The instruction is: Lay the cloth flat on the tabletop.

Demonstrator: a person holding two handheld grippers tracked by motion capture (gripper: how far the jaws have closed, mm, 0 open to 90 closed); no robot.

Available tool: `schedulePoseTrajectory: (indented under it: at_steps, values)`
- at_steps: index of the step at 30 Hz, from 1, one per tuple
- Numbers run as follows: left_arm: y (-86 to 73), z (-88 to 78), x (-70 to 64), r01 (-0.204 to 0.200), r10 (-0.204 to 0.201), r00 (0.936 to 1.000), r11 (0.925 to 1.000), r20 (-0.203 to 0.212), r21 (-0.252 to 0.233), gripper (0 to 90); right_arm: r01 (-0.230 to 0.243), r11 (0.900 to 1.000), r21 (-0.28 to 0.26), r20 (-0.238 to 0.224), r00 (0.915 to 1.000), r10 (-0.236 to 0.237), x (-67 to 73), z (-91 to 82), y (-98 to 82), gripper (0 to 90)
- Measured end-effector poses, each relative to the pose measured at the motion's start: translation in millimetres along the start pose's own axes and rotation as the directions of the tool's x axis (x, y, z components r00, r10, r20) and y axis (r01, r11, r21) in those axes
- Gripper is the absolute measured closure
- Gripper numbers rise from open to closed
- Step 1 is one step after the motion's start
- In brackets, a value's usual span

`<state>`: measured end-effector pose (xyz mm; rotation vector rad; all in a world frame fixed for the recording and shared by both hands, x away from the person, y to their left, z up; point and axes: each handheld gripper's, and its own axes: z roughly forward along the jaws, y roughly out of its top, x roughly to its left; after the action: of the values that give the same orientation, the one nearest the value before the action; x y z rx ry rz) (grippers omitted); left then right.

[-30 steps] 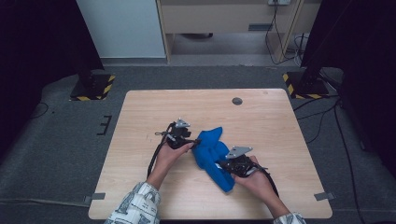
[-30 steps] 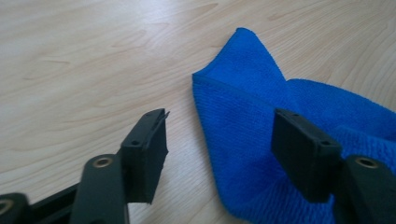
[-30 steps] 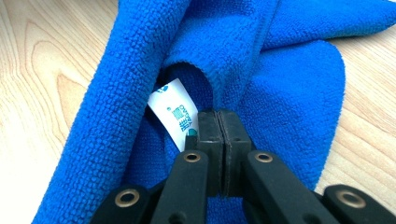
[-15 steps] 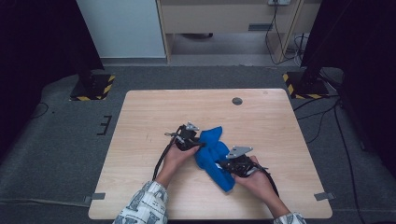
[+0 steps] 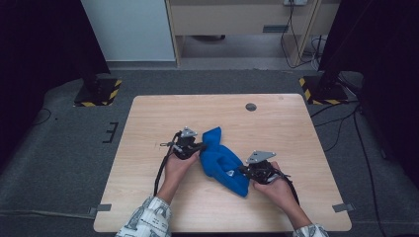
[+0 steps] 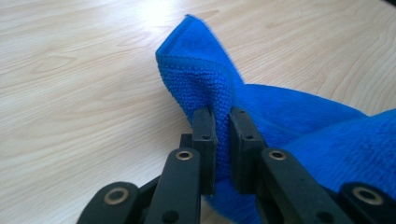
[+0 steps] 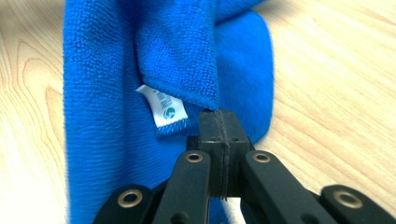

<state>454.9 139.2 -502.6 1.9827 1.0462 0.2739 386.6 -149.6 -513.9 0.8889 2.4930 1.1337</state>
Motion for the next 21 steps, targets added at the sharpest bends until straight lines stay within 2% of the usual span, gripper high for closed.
schedulePoseTrajectory:
  at_steps: [5,9,12,16,20,21]
  values:
    - [-8.5,-21.5,4.0,0.011,-0.012,0.9998,0.9994,-0.015,-0.033,82.0,0.013,1.0,-0.011,0.015,0.9998,-0.013,-0.5,-2.4,2.7,90.0]
    - [-14.5,-37.0,9.0,0.009,-0.012,0.9979,0.9991,-0.063,-0.041,82.6,0.01,1.0,-0.028,0.046,0.9989,-0.008,-3.8,-7.1,4.9,90.0]
    - [-20.8,-45.9,13.1,0.058,-0.06,0.9976,0.9969,-0.035,-0.053,82.2,-0.005,0.999,-0.037,0.048,0.9988,0.007,-7.0,-9.2,4.2,90.0]
    - [-27.1,-47.9,10.0,0.046,-0.047,0.9983,0.9985,-0.035,-0.029,81.7,-0.019,0.999,-0.033,0.025,0.9995,0.02,-4.2,-3.0,4.4,89.6]
    - [-32.2,-48.4,7.6,0.055,-0.056,0.9983,0.9981,-0.018,-0.026,81.4,-0.02,0.999,-0.046,-0.031,0.9994,0.018,5.2,3.0,8.1,76.2]
    - [-32.9,-49.2,6.8,0.057,-0.057,0.9983,0.998,-0.014,-0.028,81.4,-0.02,0.999,-0.046,-0.031,0.9994,0.018,5.2,3.0,8.1,76.2]
